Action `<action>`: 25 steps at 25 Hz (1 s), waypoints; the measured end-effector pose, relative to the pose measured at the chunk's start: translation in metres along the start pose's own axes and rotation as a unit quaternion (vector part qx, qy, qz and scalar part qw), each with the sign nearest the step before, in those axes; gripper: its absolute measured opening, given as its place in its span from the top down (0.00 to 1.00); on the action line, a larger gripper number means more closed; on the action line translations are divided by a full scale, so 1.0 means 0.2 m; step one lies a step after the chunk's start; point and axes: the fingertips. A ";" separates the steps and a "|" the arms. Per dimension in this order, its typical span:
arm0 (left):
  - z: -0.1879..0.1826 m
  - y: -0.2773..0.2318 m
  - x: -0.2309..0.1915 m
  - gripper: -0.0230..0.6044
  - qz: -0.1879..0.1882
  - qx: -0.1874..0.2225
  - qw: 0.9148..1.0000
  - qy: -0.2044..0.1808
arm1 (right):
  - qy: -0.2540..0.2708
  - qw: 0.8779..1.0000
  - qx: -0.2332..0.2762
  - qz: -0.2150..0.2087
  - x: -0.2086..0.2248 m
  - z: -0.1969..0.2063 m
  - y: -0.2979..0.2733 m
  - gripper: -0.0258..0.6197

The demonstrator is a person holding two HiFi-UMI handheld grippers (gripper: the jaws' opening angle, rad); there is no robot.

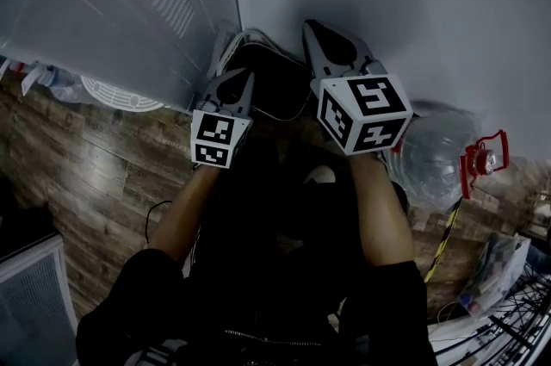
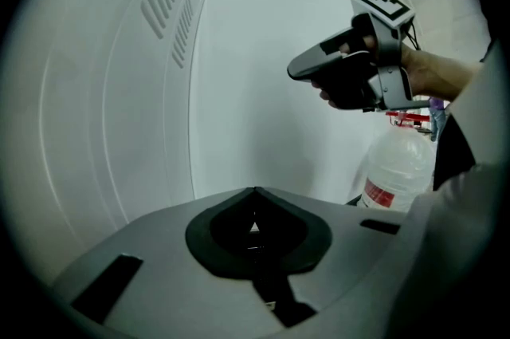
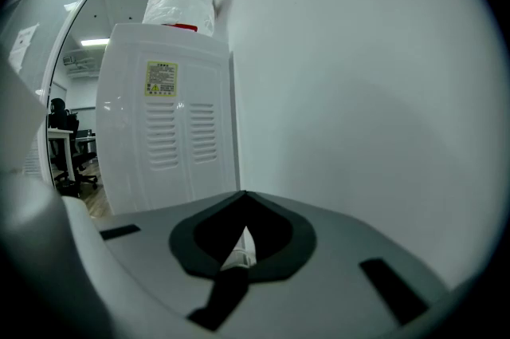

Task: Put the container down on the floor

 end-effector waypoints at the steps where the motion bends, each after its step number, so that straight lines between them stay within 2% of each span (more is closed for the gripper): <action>1: -0.01 0.00 0.00 0.94 -0.002 0.000 1.000 -0.001 | 0.001 1.000 0.006 0.006 0.01 -0.01 0.02 0.94; 8: -0.13 0.05 0.03 0.94 0.001 0.007 1.000 -0.013 | -0.013 0.999 0.025 0.018 0.08 -0.04 0.07 0.94; 12: -0.20 0.10 0.06 0.94 0.000 0.004 1.000 -0.018 | 0.014 0.998 0.028 0.047 0.11 -0.02 0.04 0.94; 17: -0.30 0.18 0.10 0.94 0.000 -0.012 1.000 -0.017 | 0.024 0.998 0.046 0.046 0.12 -0.04 0.07 0.94; 21: -0.39 0.28 0.15 0.94 -0.002 -0.059 0.998 -0.026 | 0.025 0.999 0.012 0.045 0.08 -0.03 0.15 0.94; 25: -0.54 0.42 0.20 0.94 0.017 -0.099 0.995 -0.002 | 0.009 0.999 -0.030 0.037 0.04 -0.12 0.31 0.94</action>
Point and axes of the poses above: the fingertips, and each gripper's own axes: y backward along the fingers, x to its right, z out of its underside, and after that the axes turned 14 degrees about -x, right-handed
